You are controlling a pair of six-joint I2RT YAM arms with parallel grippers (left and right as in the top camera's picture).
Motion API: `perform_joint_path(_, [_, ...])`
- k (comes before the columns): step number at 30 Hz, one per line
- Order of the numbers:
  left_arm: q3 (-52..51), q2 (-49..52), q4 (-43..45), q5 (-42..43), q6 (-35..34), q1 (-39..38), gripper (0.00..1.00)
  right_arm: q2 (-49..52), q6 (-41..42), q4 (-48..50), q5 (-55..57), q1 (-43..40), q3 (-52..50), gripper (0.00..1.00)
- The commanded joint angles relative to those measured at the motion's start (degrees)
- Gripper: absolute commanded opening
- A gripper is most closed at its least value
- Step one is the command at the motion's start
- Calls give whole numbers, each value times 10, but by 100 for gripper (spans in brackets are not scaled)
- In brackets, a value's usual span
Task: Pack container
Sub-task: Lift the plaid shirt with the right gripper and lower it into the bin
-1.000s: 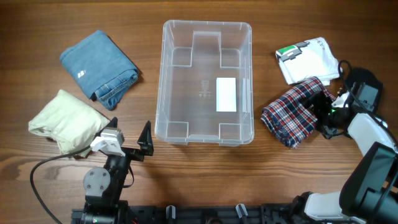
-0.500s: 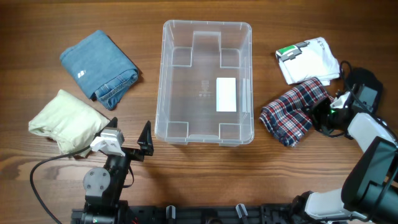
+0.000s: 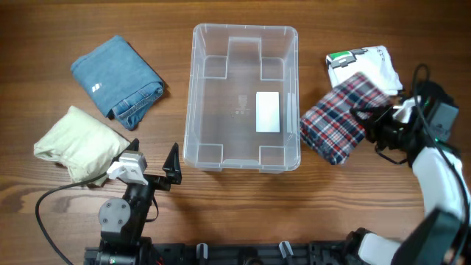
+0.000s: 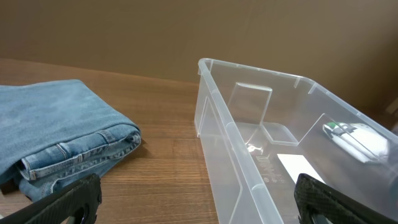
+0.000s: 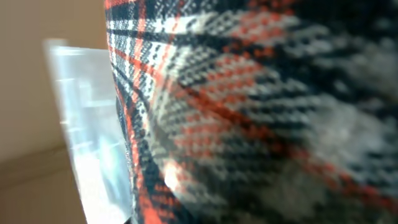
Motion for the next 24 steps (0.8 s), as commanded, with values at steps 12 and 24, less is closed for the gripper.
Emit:
perform_joint_path(12, [-5, 0, 2, 5, 9, -3, 100, -252, 90, 13, 5, 104, 97, 4])
perform_joint_path(24, [-5, 0, 2, 5, 9, -3, 100, -180, 76, 73, 233, 366, 122, 4])
